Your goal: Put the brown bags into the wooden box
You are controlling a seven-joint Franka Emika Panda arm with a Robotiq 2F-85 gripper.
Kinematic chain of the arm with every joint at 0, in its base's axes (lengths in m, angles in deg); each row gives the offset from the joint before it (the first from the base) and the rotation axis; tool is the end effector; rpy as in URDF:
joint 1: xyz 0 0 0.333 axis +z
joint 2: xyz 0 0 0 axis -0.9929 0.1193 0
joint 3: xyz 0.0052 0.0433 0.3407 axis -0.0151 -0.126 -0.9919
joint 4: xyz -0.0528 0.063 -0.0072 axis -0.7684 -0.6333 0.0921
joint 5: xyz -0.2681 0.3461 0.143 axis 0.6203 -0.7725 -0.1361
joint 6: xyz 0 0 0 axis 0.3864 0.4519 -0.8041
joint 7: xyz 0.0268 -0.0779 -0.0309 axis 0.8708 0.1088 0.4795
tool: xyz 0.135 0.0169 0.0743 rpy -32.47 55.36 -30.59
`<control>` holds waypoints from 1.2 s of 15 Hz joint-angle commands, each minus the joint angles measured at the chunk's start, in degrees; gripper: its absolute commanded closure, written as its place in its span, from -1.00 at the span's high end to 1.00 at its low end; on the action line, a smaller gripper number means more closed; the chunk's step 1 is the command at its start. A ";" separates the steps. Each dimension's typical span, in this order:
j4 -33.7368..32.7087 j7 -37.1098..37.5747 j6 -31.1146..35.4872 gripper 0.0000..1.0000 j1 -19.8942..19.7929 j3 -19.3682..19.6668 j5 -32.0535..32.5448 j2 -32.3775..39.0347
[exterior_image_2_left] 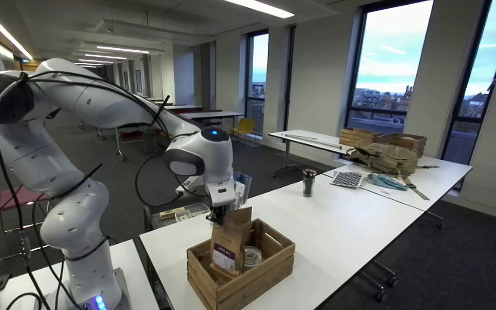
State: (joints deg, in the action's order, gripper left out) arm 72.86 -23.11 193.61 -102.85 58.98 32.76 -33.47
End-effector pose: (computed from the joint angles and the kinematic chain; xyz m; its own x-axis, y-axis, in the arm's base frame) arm 0.3893 -0.2105 0.3437 0.4610 -0.8792 -0.1204 -0.8620 -0.4115 -0.2961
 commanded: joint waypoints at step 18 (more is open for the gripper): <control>-6.94 -1.93 -2.93 0.28 9.06 -1.90 -3.07 22.72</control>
State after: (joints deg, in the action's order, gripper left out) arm 66.33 -26.54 190.80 -93.52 56.99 28.02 -8.81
